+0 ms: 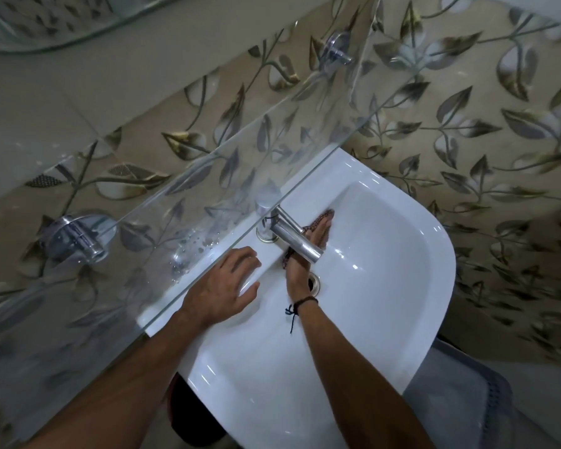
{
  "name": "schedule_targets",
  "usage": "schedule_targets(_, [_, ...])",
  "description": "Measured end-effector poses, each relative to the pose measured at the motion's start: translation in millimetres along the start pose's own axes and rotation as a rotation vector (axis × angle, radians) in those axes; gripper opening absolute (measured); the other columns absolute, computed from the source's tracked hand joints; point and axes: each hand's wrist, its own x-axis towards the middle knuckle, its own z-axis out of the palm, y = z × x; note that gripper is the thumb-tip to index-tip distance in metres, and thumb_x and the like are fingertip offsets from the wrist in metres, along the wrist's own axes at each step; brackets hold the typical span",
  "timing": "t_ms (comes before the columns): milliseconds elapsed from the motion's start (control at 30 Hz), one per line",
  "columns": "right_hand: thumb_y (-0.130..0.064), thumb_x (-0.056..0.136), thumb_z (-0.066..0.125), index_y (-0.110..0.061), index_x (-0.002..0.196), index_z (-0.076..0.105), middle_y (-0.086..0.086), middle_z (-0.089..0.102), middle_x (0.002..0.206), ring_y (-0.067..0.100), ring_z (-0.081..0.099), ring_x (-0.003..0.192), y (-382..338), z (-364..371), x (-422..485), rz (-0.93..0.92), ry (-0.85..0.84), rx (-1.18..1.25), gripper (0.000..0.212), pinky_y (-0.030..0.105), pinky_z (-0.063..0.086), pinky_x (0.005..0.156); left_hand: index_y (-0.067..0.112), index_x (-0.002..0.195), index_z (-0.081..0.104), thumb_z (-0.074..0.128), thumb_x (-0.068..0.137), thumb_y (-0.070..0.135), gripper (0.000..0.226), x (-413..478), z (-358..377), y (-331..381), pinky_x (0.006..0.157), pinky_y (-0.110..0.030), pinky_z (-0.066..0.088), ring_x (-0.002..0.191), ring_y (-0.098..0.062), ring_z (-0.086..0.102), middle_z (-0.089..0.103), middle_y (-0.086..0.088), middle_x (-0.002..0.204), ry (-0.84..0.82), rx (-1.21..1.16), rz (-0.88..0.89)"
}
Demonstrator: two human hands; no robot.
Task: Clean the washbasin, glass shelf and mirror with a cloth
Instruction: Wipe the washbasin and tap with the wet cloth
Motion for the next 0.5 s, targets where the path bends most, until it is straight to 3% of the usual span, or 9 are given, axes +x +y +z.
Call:
schedule_targets(33, [-0.019, 0.111, 0.021, -0.006, 0.15, 0.013, 0.034, 0.014, 0.158, -0.002, 0.024, 0.142, -7.5, -3.0, 14.4, -0.144, 0.049, -0.046, 0.042, -0.001, 0.011, 0.11, 0.01, 0.118, 0.067, 0.058, 0.092, 0.035, 0.037, 0.4, -0.4, 0.7, 0.113, -0.009, 0.012, 0.119, -0.02, 0.047, 0.061, -0.01, 0.126, -0.004, -0.002, -0.001])
schedule_targets(100, [-0.046, 0.108, 0.02, -0.011, 0.155, 0.012, 0.025, 0.007, 0.162, 0.002, 0.001, 0.15, 4.8, -5.1, 60.4, -0.274, 0.129, -0.097, 0.058, 0.013, 0.002, 0.121, 0.009, 0.117, 0.068, 0.057, 0.093, 0.035, 0.037, 0.5, -1.2, 1.6, 0.113, -0.008, 0.011, 0.119, -0.019, 0.047, 0.062, -0.011, 0.125, -0.008, -0.017, -0.001])
schedule_targets(167, [-0.06, 0.102, 0.028, -0.03, 0.157, 0.004, 0.003, -0.006, 0.168, 0.007, -0.004, 0.153, 12.5, -7.4, 92.6, -0.167, 0.132, -0.032, 0.068, 0.033, 0.002, 0.127, 0.008, 0.116, 0.067, 0.056, 0.093, 0.034, 0.037, 0.8, -1.3, 1.4, 0.112, -0.008, 0.011, 0.119, -0.019, 0.046, 0.062, -0.012, 0.124, -0.005, -0.03, 0.002])
schedule_targets(233, [-0.055, 0.105, 0.028, -0.043, 0.153, -0.002, -0.01, -0.01, 0.167, 0.003, -0.003, 0.152, 16.1, -13.0, 111.1, -0.15, 0.13, 0.011, 0.058, 0.039, 0.002, 0.127, 0.008, 0.116, 0.067, 0.057, 0.093, 0.033, 0.036, 1.0, -1.3, 1.1, 0.113, -0.008, 0.01, 0.119, -0.019, 0.046, 0.061, -0.012, 0.124, 0.004, -0.03, 0.013])
schedule_targets(300, [-0.044, 0.108, 0.025, -0.035, 0.156, 0.001, -0.007, -0.007, 0.167, -0.001, 0.005, 0.149, 23.3, -11.5, 104.7, -0.121, 0.13, -0.011, 0.055, 0.028, 0.007, 0.124, 0.007, 0.116, 0.067, 0.057, 0.092, 0.033, 0.036, 0.7, -0.1, 0.5, 0.113, -0.007, 0.01, 0.119, -0.019, 0.046, 0.061, -0.012, 0.124, 0.005, -0.028, 0.016])
schedule_targets(333, [-0.04, 0.108, 0.025, -0.029, 0.157, 0.009, -0.002, 0.0, 0.167, -0.002, 0.017, 0.145, 34.1, -9.4, 93.7, -0.095, 0.107, -0.043, 0.052, 0.022, 0.015, 0.12, 0.008, 0.117, 0.067, 0.057, 0.092, 0.033, 0.036, 0.5, 0.9, -0.4, 0.113, -0.008, 0.01, 0.119, -0.019, 0.046, 0.061, -0.012, 0.125, 0.005, -0.026, 0.013])
schedule_targets(367, [-0.038, 0.108, 0.027, -0.024, 0.151, 0.023, 0.004, 0.013, 0.165, -0.006, 0.033, 0.132, 47.4, -6.4, 78.0, 0.031, 0.067, -0.001, 0.045, 0.017, 0.026, 0.111, 0.009, 0.117, 0.067, 0.057, 0.093, 0.034, 0.036, 0.3, 2.3, -1.5, 0.112, -0.008, 0.011, 0.119, -0.02, 0.046, 0.061, -0.011, 0.126, 0.007, -0.024, 0.009])
schedule_targets(433, [-0.044, 0.104, 0.036, -0.024, 0.128, 0.042, -0.001, 0.048, 0.14, -0.006, 0.048, 0.095, 71.5, -0.1, 45.6, 0.143, -0.029, -0.074, 0.032, 0.017, 0.039, 0.086, 0.011, 0.119, 0.066, 0.057, 0.094, 0.034, 0.035, -0.9, 5.0, -3.4, 0.111, -0.01, 0.016, 0.119, -0.021, 0.048, 0.06, -0.009, 0.128, 0.018, -0.013, 0.003])
schedule_targets(500, [-0.049, 0.102, 0.04, -0.024, 0.135, 0.044, -0.007, 0.057, 0.128, 0.002, 0.055, 0.105, 79.9, 2.6, 23.0, 0.175, -0.04, -0.033, 0.042, 0.019, 0.043, 0.091, 0.012, 0.119, 0.067, 0.053, 0.097, 0.035, 0.034, -1.4, 6.6, -4.5, 0.109, -0.017, 0.025, 0.117, -0.021, 0.049, 0.06, -0.007, 0.128, 0.035, 0.013, 0.013])
